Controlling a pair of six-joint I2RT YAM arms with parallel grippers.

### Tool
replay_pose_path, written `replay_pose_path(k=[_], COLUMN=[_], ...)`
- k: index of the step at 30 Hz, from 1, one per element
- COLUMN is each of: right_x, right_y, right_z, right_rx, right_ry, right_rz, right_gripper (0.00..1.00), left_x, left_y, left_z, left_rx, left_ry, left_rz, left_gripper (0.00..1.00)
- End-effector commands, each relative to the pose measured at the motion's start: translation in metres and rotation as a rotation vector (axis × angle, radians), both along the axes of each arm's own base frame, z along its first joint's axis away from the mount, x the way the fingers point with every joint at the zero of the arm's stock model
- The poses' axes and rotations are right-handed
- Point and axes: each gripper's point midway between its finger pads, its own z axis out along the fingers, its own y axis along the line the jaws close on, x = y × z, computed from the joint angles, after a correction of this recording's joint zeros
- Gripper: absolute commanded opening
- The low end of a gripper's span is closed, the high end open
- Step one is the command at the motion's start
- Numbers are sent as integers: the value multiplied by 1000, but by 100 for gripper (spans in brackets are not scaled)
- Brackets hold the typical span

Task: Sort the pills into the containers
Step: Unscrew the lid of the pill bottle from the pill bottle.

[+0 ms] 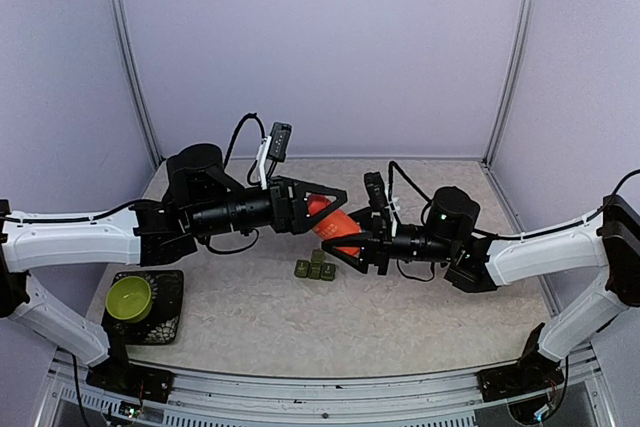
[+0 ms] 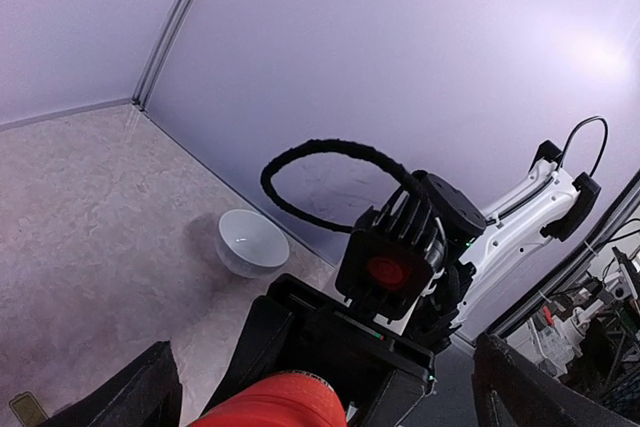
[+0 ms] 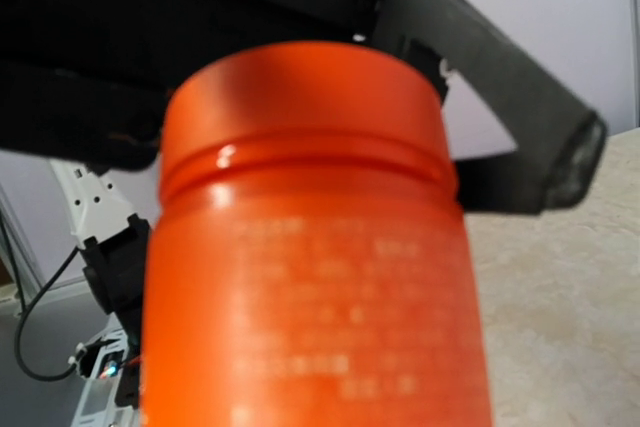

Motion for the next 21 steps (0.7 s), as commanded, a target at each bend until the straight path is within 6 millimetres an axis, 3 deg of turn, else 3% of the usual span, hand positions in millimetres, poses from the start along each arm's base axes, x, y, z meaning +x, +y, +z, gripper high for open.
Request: replay_pose_path(k=[1, 12, 21], right_x=[15, 33, 37], right_y=[-5, -27, -40], right_z=[13, 16, 26], right_rx=[31, 42, 56], right_ry=[0, 10, -24], right_rz=[-85, -166, -192], right_gripper=[9, 8, 8], left_x=[-10, -11, -12], left_y=[1, 7, 14], left_z=[3, 7, 14], left_rx=[-14, -11, -5], left_ry=[-29, -49, -67], left_rz=[-35, -17, 5], left_gripper=[97, 92, 93])
